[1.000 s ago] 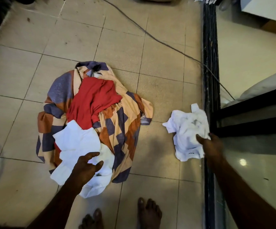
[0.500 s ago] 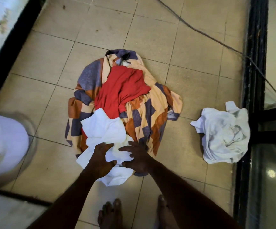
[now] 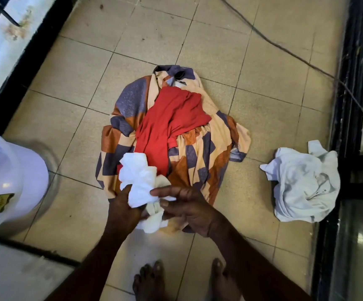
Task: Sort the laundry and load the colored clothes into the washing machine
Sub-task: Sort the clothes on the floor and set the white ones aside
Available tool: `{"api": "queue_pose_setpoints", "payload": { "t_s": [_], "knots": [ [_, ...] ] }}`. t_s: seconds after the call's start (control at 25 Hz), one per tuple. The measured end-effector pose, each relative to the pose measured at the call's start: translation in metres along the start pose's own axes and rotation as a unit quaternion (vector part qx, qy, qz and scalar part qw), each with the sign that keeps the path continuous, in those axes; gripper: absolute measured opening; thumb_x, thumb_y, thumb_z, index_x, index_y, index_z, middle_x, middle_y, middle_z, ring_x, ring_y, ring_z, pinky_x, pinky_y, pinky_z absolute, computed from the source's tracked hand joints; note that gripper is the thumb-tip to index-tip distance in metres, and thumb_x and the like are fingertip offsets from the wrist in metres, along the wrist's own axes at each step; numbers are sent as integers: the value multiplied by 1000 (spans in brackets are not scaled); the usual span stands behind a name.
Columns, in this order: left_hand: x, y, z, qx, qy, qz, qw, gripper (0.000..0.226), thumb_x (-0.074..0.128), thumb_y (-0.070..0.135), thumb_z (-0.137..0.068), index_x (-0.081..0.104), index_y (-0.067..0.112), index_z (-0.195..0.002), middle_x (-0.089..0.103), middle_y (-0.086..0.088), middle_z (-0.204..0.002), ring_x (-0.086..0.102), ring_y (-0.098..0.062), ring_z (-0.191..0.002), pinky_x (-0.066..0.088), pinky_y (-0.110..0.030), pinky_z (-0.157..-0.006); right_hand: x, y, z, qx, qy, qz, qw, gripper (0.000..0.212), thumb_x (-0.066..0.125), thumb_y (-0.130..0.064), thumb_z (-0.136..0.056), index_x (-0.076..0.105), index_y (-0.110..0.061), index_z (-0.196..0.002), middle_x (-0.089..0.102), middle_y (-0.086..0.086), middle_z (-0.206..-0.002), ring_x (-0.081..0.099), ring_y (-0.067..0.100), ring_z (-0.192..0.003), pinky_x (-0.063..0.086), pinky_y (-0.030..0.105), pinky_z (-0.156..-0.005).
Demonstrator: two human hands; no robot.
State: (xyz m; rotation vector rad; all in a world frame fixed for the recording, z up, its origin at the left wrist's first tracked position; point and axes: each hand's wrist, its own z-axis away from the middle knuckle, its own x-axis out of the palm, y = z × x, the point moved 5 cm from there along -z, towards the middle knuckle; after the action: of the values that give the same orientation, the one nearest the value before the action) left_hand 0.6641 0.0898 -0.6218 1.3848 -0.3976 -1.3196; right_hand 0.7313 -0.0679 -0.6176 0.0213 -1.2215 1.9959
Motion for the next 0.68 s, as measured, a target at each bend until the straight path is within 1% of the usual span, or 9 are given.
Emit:
{"api": "queue_pose_setpoints", "payload": {
  "t_s": [0.04, 0.08, 0.16, 0.2, 0.24, 0.32, 0.4, 0.52, 0.68],
  "knots": [
    [0, -13, 8, -107, 27, 71, 991, 28, 67, -7, -84, 69, 8, -107, 73, 1, -97, 71, -7, -92, 52, -17, -83, -15, -8, 4, -19, 54, 46, 997, 47, 75, -4, -89, 65, -17, -133, 66, 11, -136, 65, 31, -119, 56, 54, -99],
    [0, -14, 10, -147, 31, 140, 979, 29, 64, -10, -84, 71, 9, -104, 75, -2, -98, 71, -20, -96, 56, -30, -84, -28, -13, 8, -29, 96, 107, 989, 63, 81, -5, -83, 57, -18, -140, 58, 10, -144, 57, 30, -131, 50, 55, -106],
    [5, 15, 9, -160, 3, 279, 947, 29, 60, -6, -83, 77, 14, -96, 78, -4, -94, 72, -25, -91, 59, -35, -77, -44, -20, 16, -51, 110, 183, 976, 94, 88, -6, -76, 37, -19, -154, 44, 3, -156, 42, 19, -145, 42, 42, -115],
    [11, 36, 7, -154, -23, 365, 918, 26, 60, 0, -82, 78, 14, -94, 79, -5, -93, 73, -23, -89, 61, -34, -76, -46, -23, 21, -57, 95, 172, 979, 97, 88, -5, -75, 34, -18, -155, 44, 1, -156, 42, 14, -144, 42, 35, -114],
    [18, 57, 0, -149, -62, 434, 886, 23, 61, 6, -81, 79, 11, -94, 79, -6, -95, 73, -23, -90, 61, -34, -79, -46, -27, 26, -67, 90, 128, 985, 89, 86, -4, -77, 40, -16, -152, 52, 2, -151, 50, 14, -139, 46, 31, -109],
    [32, 78, -5, -135, -104, 501, 849, 25, 66, 17, -76, 79, 12, -96, 78, -4, -96, 73, -20, -93, 59, -35, -85, -56, -38, 41, -99, 121, 34, 987, 46, 76, -2, -85, 65, -14, -128, 74, 5, -123, 71, 15, -110, 57, 27, -88],
    [26, 78, -16, -135, -115, 537, 825, 33, 62, 35, -83, 74, 15, -106, 76, 2, -92, 73, -15, -87, 59, -30, -81, -77, -55, 63, -131, 162, -14, 978, 19, 73, -7, -89, 77, -17, -105, 79, 1, -100, 75, 12, -88, 58, 23, -72],
    [23, 47, -35, -195, -73, 458, 864, 47, 37, 36, -99, 54, 9, -133, 76, -2, -93, 73, -14, -78, 60, -25, -70, -137, -87, 116, -163, 238, -65, 955, 29, 87, -29, -75, 81, -17, -100, 80, 3, -101, 75, 15, -94, 59, 29, -79],
    [47, -10, -44, -235, -30, 285, 929, 34, 49, 7, -99, 55, 12, -132, 71, 5, -96, 67, -11, -91, 57, -20, -69, -246, -90, 193, -156, 379, -49, 911, 50, 73, -26, -83, 66, 2, -124, 73, 20, -115, 73, 29, -98, 60, 39, -87]
  ]
}}
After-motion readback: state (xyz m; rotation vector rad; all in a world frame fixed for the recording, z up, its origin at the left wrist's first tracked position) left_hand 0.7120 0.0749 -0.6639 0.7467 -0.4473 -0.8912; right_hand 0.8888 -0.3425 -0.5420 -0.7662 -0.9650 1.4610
